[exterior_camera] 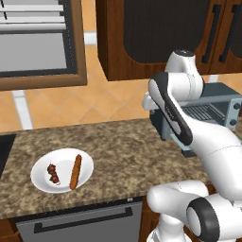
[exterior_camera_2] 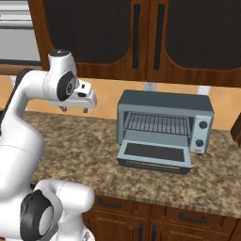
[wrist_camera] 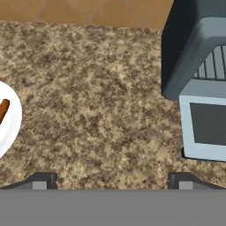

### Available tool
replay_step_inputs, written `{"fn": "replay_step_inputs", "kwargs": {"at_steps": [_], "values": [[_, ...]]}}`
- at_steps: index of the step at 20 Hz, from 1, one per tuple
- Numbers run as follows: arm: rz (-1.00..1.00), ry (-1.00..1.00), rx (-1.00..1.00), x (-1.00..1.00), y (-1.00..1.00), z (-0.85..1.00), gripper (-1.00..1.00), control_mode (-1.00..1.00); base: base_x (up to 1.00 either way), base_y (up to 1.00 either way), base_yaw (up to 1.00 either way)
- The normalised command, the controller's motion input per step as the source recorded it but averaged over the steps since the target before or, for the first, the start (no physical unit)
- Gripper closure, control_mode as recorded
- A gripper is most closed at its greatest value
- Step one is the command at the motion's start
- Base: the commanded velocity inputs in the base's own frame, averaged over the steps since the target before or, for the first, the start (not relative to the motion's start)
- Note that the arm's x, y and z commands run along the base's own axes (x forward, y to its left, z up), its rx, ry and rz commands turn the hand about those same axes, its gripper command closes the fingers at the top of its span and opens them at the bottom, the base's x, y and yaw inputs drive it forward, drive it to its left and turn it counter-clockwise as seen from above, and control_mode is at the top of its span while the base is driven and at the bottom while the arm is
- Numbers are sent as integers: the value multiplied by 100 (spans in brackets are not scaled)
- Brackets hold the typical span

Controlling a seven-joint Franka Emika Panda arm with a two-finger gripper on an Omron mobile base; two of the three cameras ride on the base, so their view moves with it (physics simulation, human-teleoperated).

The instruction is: Pick up the kebab skewer and baguette bread, and place them inside the toaster oven. Close the toaster oven door and start by setting the timer.

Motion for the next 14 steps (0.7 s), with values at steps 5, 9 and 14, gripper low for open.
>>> {"fn": "replay_step_inputs", "kwargs": {"at_steps": [5, 9, 14], "values": [[0, 0, 0, -3, -4, -7, -100, -100, 0, 0, 0], [7, -20, 5, -26, -77, -14, -100, -100, 0, 0, 0], [24, -53, 23, -14, -100, -23, -100, -100, 0, 0, 0]]}}
